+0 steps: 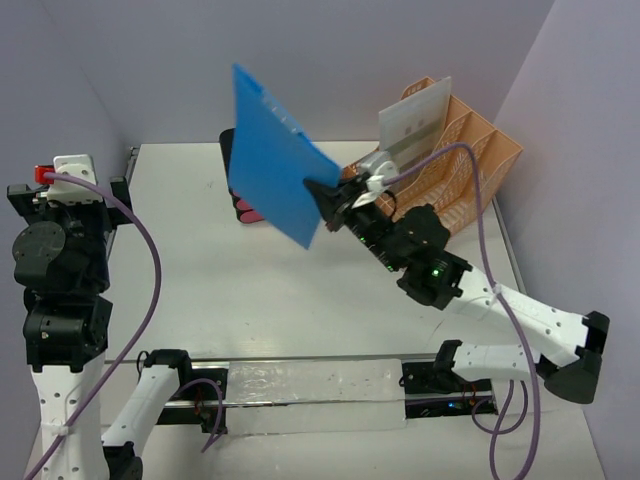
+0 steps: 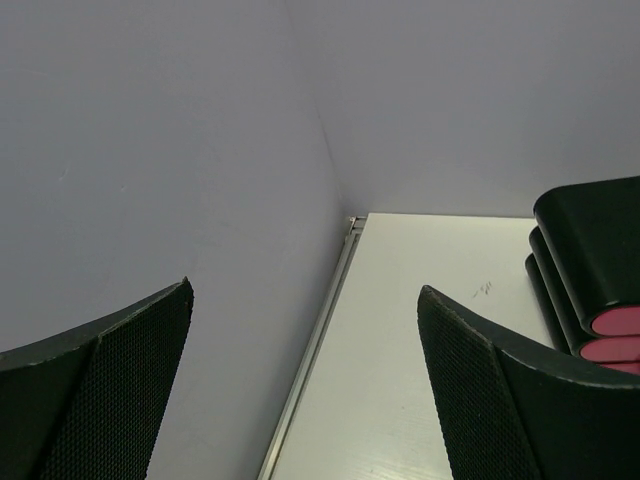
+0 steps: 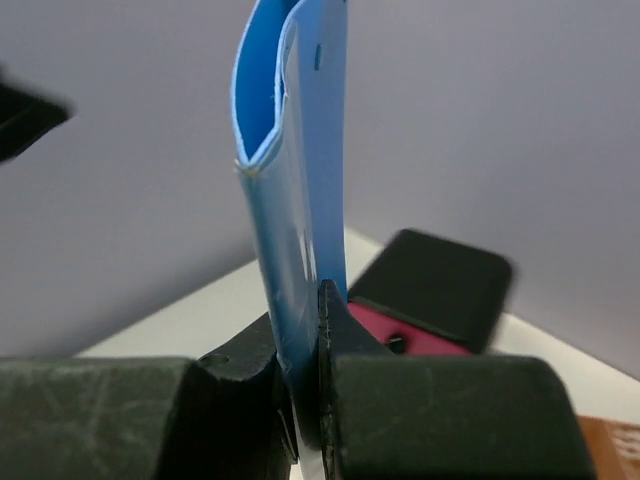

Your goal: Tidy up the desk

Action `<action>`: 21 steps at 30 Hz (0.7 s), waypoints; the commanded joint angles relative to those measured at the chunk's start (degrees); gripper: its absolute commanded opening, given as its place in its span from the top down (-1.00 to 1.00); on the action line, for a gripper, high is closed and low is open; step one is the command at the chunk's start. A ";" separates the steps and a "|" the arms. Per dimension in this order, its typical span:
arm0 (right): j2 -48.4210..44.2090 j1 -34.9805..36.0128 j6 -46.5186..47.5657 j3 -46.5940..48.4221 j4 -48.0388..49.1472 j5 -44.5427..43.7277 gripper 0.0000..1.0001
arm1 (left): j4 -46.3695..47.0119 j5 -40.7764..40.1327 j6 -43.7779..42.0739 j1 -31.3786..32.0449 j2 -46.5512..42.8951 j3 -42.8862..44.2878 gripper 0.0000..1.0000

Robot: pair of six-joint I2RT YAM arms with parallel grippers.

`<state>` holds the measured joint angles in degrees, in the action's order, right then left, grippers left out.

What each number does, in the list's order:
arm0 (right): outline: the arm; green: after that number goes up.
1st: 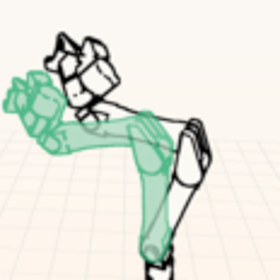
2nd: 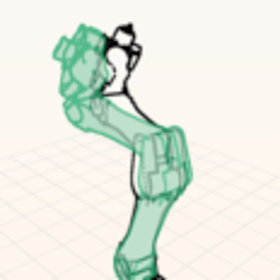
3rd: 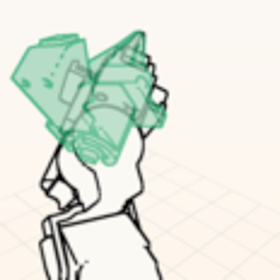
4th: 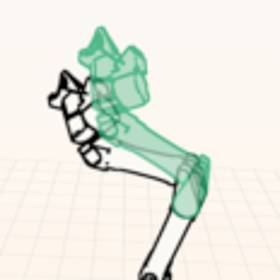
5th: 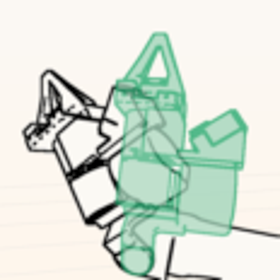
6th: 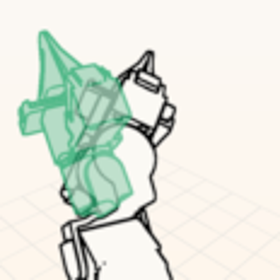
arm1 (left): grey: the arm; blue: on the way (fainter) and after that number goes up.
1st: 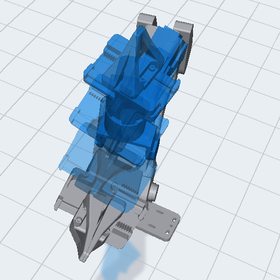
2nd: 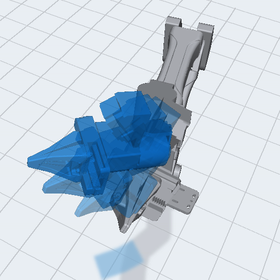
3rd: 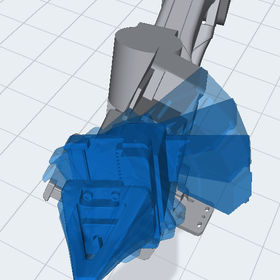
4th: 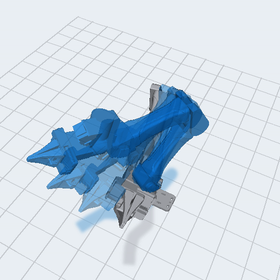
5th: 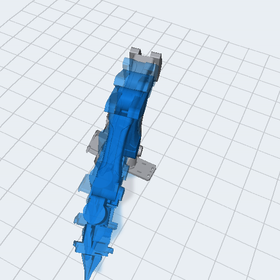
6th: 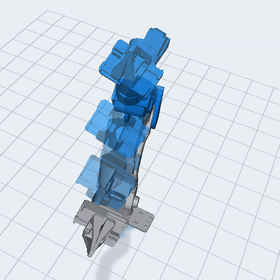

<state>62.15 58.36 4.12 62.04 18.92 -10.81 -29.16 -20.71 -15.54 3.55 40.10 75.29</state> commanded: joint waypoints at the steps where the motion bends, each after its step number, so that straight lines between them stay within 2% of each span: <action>1: -4.72 -0.95 4.63 5.89 3.26 -23.22 1.00 | 4.65 -1.79 1.55 -0.30 0.53 -2.13 -0.99; 3: -4.94 -1.93 6.46 6.84 4.18 -30.17 1.00 | 5.49 -2.64 2.46 -0.30 0.91 -3.51 -0.99; 6: -5.17 -6.09 10.22 6.09 10.60 -40.96 1.00 | 7.83 -5.12 4.84 -0.30 1.34 -6.63 -0.98; 8: -5.74 -9.08 10.62 5.13 13.08 -43.11 1.00 | 8.99 -6.63 5.27 -0.30 1.63 -8.72 -0.98; 13: -4.81 -16.21 17.45 1.87 28.64 -50.61 1.00 | 12.07 -11.74 5.30 -0.30 2.90 -12.05 -0.98; 18: 1.20 -22.01 21.82 3.60 35.07 -53.90 1.00 | 12.94 -13.53 5.49 -0.30 4.50 -13.79 -0.98; 21: 4.61 -22.41 26.90 4.92 42.05 -54.76 1.00 | 13.25 -13.81 5.18 -0.30 4.72 -14.72 -0.99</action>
<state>62.85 36.95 24.30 63.96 47.30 -62.64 -20.22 -32.00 -10.98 3.55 45.01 61.18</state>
